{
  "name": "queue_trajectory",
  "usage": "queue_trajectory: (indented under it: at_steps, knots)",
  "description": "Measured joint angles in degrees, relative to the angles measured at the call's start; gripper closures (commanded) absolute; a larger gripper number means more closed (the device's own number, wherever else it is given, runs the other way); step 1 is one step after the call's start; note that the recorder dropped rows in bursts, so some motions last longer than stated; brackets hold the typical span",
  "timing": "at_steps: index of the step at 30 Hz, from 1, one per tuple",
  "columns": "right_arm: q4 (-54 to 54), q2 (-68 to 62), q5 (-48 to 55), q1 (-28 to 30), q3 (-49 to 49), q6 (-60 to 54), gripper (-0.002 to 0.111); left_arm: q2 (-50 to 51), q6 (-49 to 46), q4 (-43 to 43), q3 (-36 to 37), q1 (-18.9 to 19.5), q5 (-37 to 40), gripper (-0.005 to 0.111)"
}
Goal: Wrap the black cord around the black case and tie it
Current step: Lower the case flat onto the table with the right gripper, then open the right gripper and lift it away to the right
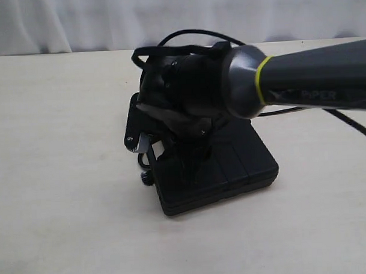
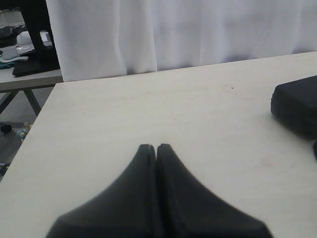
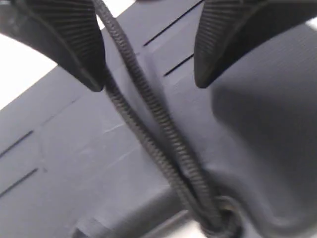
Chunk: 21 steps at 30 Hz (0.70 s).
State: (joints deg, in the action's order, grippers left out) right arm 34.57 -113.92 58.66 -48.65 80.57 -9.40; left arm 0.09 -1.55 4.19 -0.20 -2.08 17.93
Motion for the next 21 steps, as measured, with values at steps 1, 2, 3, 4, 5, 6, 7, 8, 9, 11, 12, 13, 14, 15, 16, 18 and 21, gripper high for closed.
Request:
queue_trajectory:
  at_steps: [1,2,3,4,5,6,7,8,9,11,12,13,14,15,16,18,21]
  knots:
    - [1.17,-0.70,0.00,-0.03,0.00,0.60,0.060,0.00,0.00,0.00,0.00,0.00,0.00,0.107]
    - [1.86,-1.28,0.11,-0.12,0.00,1.02,0.065,0.00,0.00,0.00,0.00,0.00,0.00,0.107]
    - [2.58,-1.88,0.38,-0.12,0.00,1.44,0.079,0.00,0.00,0.00,0.00,0.00,0.00,0.107]
    - [3.93,-2.94,1.29,-0.12,0.00,2.23,0.088,0.00,0.00,0.00,0.00,0.00,0.00,0.107]
    - [4.56,-3.31,1.98,-0.12,0.00,2.52,0.104,0.00,0.00,0.00,0.00,0.00,0.00,0.107]
    - [5.31,-3.82,3.47,-0.12,0.00,2.73,0.104,0.00,0.00,0.00,0.00,0.00,0.00,0.107]
    - [5.74,-3.85,4.17,-0.12,0.00,2.91,0.104,0.00,0.00,0.00,0.00,0.00,0.00,0.107]
    - [6.88,-3.94,5.37,-0.12,0.00,3.33,0.104,0.00,0.00,0.00,0.00,0.00,0.00,0.107]
    - [7.84,-3.94,6.00,-0.12,0.00,3.98,0.104,0.00,0.00,0.00,0.00,0.00,0.00,0.107]
    - [11.68,-3.94,8.03,-0.12,0.00,6.94,0.104,0.00,0.00,0.00,0.00,0.00,0.00,0.107]
    - [14.65,-3.94,9.10,-0.12,0.00,9.10,0.104,0.00,0.00,0.00,0.00,0.00,0.00,0.107]
    - [15.83,-3.94,9.54,-0.12,0.00,9.92,0.104,0.00,0.00,0.00,0.00,0.00,0.00,0.107]
    - [16.96,-3.94,10.12,-0.12,0.00,10.70,0.104,0.00,0.00,0.00,0.00,0.00,0.00,0.107]
    - [18.35,-3.94,10.46,-0.12,0.00,11.73,0.104,0.00,0.00,0.00,0.00,0.00,0.00,0.107]
    - [18.80,-3.94,10.55,-0.12,0.00,12.05,0.104,0.00,0.00,0.00,0.00,0.00,0.00,0.107]
    - [19.21,-3.94,10.70,-0.12,0.00,12.47,0.104,0.00,0.00,0.00,0.00,0.00,0.00,0.107]
    - [19.21,-3.94,10.74,-0.12,0.00,12.85,0.101,0.00,0.00,0.00,0.00,0.00,0.00,0.107]
